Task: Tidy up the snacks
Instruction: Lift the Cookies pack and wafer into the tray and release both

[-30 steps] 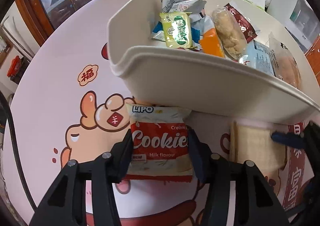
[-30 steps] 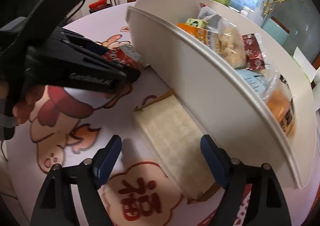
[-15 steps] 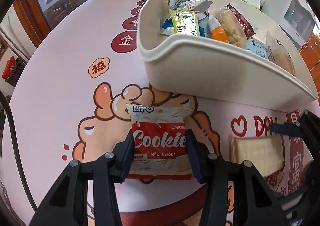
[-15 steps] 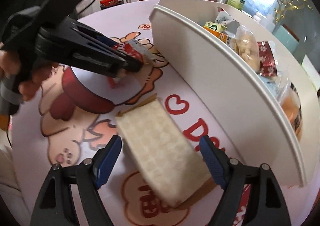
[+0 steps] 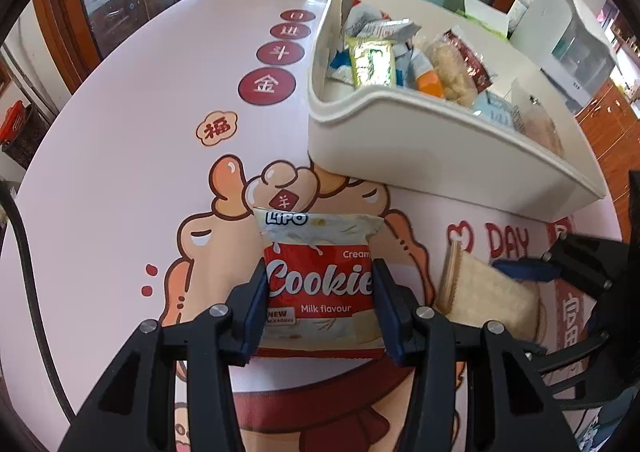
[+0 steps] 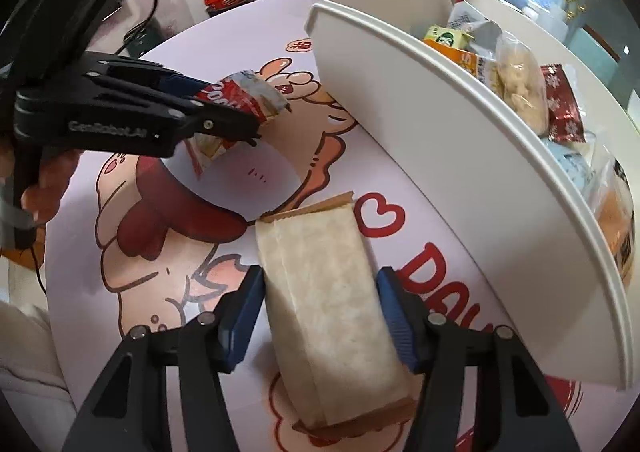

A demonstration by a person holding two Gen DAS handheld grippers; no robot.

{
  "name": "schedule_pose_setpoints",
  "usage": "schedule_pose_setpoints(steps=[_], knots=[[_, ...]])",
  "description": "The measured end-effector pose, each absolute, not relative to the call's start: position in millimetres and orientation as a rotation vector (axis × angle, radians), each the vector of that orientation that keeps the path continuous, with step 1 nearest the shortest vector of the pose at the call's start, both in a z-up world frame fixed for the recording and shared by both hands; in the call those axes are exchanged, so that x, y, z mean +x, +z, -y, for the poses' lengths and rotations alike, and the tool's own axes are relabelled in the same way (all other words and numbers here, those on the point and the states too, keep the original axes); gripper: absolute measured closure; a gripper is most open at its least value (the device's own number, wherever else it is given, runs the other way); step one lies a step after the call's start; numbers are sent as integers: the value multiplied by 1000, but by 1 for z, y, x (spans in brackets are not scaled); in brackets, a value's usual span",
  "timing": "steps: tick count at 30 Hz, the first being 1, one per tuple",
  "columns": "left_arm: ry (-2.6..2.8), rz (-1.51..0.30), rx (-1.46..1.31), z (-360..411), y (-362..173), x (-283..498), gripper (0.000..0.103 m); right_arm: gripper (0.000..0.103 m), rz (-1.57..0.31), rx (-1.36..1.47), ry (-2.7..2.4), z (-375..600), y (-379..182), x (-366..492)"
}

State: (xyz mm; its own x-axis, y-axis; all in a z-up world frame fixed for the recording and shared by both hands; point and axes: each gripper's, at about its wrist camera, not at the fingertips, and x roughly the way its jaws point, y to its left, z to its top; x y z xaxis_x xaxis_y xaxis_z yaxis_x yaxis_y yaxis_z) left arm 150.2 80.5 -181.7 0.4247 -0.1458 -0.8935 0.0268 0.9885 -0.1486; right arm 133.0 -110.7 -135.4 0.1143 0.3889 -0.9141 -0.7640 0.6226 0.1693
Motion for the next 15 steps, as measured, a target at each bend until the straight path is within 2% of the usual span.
schedule_pose_setpoints(steps=[7, 15], knots=[[-157, -1061, -93, -64, -145, 134, 56, 49, -1151, -232, 834, 127, -107, 122], [-257, -939, -4, -45, -64, 144, 56, 51, -1020, -73, 751, 158, -33, 132]])
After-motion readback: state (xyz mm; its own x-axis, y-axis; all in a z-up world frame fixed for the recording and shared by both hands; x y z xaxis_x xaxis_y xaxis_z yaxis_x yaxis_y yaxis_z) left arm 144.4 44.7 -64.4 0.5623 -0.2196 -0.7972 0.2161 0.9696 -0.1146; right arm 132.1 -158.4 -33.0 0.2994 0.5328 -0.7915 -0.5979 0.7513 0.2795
